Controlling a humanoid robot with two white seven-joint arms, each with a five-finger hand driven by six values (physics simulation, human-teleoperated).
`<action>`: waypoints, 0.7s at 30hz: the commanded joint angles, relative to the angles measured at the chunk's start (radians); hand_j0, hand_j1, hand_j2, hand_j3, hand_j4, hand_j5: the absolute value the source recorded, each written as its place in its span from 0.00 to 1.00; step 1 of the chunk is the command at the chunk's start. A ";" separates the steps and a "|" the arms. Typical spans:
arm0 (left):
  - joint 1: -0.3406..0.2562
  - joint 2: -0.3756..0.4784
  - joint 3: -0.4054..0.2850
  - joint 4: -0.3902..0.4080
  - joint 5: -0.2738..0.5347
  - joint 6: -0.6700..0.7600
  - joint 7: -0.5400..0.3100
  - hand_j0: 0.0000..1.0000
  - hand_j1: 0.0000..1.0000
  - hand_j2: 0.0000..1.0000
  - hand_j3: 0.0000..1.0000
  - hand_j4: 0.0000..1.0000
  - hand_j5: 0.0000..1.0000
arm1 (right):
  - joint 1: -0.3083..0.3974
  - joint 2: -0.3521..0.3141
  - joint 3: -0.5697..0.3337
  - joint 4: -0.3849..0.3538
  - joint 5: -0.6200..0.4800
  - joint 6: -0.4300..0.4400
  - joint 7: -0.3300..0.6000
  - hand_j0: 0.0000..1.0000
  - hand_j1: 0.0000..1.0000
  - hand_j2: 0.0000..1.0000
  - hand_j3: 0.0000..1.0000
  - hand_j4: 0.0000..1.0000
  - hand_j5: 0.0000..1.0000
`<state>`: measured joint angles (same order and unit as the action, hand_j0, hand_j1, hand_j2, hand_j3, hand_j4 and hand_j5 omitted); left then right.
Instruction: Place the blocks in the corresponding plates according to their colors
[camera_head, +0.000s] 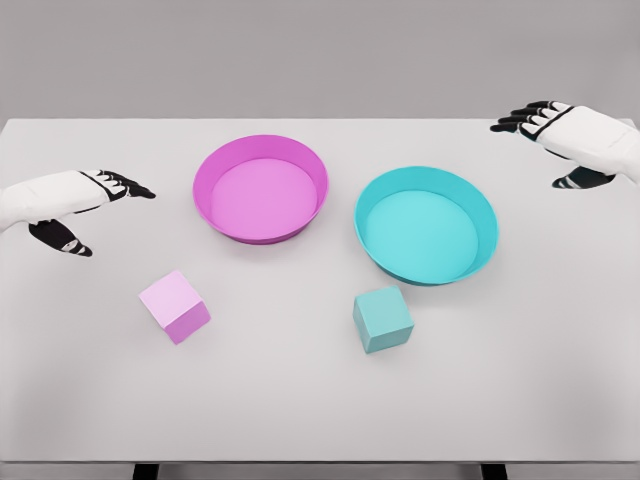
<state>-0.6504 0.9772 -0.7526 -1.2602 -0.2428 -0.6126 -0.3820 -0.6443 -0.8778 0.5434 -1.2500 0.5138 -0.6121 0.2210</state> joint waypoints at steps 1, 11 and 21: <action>0.000 0.001 0.001 -0.001 0.007 0.002 0.000 1.00 1.00 1.00 1.00 1.00 1.00 | 0.000 -0.001 0.000 0.001 -0.005 0.001 0.001 1.00 1.00 1.00 1.00 1.00 1.00; 0.002 0.037 -0.043 -0.105 0.010 0.002 0.000 1.00 1.00 1.00 1.00 1.00 1.00 | 0.003 -0.019 -0.008 -0.090 -0.005 0.001 0.078 1.00 1.00 1.00 1.00 1.00 1.00; 0.020 0.061 -0.137 -0.238 0.005 0.002 -0.002 1.00 1.00 1.00 1.00 1.00 1.00 | -0.044 -0.191 0.177 -0.278 -0.012 0.001 0.069 1.00 1.00 1.00 1.00 1.00 1.00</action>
<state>-0.6243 1.0306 -0.8827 -1.4840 -0.2427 -0.6128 -0.3838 -0.6995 -1.0555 0.6566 -1.5170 0.5057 -0.6116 0.2904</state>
